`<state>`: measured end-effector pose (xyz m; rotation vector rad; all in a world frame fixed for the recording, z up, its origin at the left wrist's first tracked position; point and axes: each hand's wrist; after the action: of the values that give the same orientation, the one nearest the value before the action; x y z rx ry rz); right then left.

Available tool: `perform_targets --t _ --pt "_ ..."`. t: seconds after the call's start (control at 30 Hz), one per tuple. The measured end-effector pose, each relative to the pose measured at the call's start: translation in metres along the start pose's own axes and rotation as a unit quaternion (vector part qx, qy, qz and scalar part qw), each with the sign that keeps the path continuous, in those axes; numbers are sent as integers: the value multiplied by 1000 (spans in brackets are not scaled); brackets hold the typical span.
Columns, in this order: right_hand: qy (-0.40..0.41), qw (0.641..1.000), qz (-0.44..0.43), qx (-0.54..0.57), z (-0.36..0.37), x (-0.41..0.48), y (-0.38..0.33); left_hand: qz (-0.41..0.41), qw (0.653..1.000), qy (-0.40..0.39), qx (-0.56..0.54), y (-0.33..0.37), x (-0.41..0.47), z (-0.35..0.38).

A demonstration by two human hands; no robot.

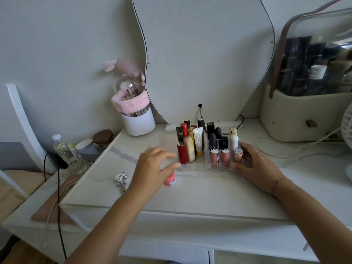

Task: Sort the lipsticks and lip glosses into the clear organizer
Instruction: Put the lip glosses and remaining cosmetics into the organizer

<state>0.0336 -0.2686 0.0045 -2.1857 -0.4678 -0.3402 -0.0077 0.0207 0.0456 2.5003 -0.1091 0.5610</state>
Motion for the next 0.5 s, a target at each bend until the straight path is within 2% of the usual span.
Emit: perform_targets --t 0.1,0.2,0.33,0.5 --pt "0 1000 -1 -12 -1 -1 -2 -58 993 -104 -8 -13 -10 9" --pt "-4 1000 0 -16 -1 -1 -2 -85 989 -123 -12 -20 -11 13" --pt "-3 1000 -1 -17 -1 -1 -3 -94 991 -78 -50 -17 -10 16" --pt "-3 1000 -2 -14 -2 -1 -3 -49 989 18 -139 25 0 27"
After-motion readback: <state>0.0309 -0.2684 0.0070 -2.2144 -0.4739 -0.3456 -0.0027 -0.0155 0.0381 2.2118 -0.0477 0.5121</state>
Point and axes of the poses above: each hand's wrist, its own x-axis towards the middle knuckle, its own z-axis out of the palm, y = z × x, and after that the axes turned 12 degrees about -z, right-handed
